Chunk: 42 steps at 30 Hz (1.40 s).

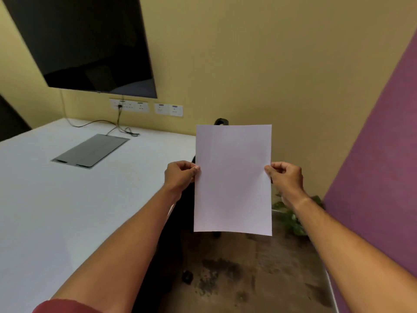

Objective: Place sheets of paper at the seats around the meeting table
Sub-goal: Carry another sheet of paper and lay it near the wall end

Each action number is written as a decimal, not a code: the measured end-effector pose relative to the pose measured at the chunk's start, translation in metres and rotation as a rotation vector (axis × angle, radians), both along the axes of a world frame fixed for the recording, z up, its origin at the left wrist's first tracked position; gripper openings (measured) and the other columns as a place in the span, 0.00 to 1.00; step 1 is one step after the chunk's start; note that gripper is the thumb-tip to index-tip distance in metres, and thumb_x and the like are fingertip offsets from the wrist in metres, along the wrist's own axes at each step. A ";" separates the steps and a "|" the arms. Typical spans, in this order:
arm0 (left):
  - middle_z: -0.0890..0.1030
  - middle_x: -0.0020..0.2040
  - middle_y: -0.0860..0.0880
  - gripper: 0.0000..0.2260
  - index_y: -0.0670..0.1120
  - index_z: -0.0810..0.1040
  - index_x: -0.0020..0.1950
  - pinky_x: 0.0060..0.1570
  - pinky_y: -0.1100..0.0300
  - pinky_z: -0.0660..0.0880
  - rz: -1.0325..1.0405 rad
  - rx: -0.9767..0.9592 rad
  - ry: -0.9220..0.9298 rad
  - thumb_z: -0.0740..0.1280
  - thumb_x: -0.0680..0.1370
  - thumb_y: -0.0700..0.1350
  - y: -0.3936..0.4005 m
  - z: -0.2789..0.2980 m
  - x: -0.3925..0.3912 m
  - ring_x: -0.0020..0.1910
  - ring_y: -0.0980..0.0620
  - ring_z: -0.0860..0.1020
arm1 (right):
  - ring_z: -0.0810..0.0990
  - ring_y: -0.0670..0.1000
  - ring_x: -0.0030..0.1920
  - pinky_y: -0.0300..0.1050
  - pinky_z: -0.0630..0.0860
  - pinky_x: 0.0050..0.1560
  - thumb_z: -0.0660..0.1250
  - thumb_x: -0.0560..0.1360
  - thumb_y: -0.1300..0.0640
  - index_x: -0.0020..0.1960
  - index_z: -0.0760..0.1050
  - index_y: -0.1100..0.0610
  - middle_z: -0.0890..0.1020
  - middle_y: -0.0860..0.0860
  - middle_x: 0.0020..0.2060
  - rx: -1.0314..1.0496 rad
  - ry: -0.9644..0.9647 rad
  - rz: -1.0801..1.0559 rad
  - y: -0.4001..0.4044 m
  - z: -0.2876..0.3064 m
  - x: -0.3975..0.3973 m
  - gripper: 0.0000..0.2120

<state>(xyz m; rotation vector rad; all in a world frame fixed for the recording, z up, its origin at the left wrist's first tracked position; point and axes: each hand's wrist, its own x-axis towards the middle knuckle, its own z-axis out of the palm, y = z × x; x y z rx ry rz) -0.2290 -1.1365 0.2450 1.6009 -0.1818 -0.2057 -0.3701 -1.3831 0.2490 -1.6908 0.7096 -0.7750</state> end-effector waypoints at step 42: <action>0.84 0.47 0.42 0.03 0.41 0.82 0.41 0.44 0.57 0.81 0.959 -0.161 0.214 0.73 0.74 0.38 0.151 -0.069 0.346 0.46 0.45 0.83 | 0.81 0.52 0.40 0.54 0.83 0.52 0.75 0.72 0.62 0.36 0.80 0.59 0.84 0.55 0.41 -0.083 0.276 0.959 0.152 -0.030 0.621 0.07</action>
